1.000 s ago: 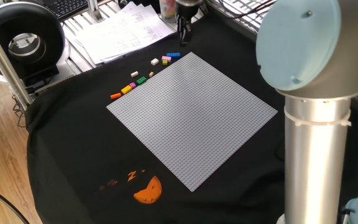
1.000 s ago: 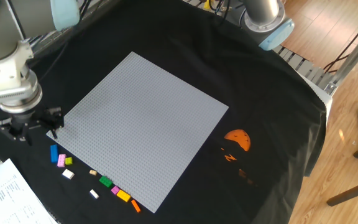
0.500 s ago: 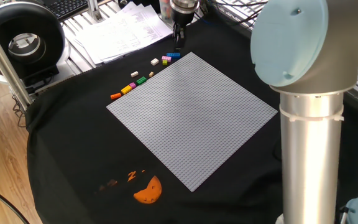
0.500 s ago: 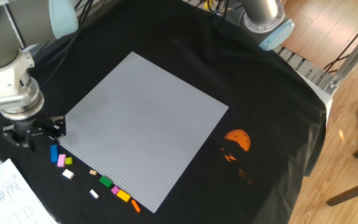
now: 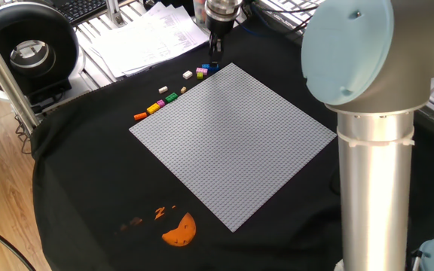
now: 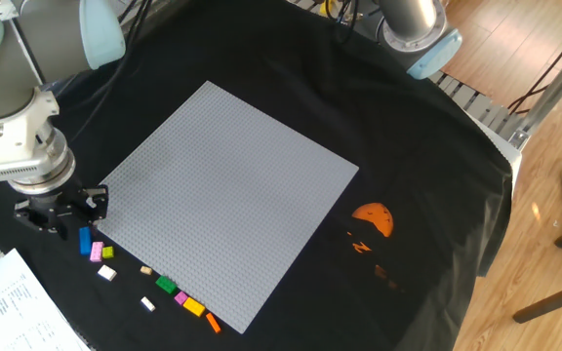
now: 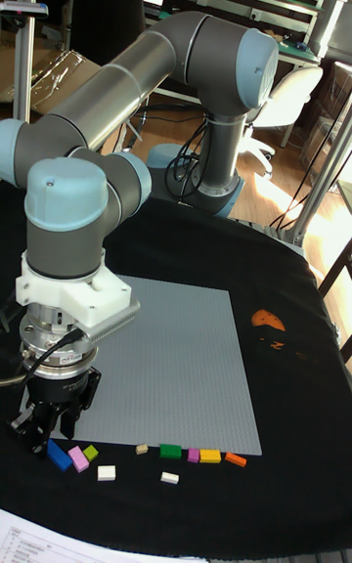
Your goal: Build with small Lego blocks
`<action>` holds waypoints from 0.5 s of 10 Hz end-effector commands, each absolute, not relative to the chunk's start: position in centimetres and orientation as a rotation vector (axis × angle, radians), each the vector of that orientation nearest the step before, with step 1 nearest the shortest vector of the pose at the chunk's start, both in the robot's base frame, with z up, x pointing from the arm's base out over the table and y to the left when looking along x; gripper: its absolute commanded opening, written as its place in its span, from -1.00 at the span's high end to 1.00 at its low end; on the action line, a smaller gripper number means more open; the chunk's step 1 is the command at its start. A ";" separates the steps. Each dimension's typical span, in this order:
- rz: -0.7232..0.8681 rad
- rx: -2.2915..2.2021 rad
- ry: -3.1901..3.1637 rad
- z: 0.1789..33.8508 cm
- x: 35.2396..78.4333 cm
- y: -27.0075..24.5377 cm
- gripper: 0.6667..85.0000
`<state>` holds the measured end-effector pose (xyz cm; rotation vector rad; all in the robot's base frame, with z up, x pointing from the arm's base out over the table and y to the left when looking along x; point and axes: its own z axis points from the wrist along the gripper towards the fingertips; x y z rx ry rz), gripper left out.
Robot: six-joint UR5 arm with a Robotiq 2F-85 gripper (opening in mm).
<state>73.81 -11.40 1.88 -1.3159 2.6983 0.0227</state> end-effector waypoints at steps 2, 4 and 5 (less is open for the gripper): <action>0.010 -1.293 2.697 1.3 74.3 -11.6 -0.05; 0.005 -1.290 2.691 0.9 74.5 -11.5 -0.05; 0.005 -1.288 2.696 0.8 74.4 -11.6 0.00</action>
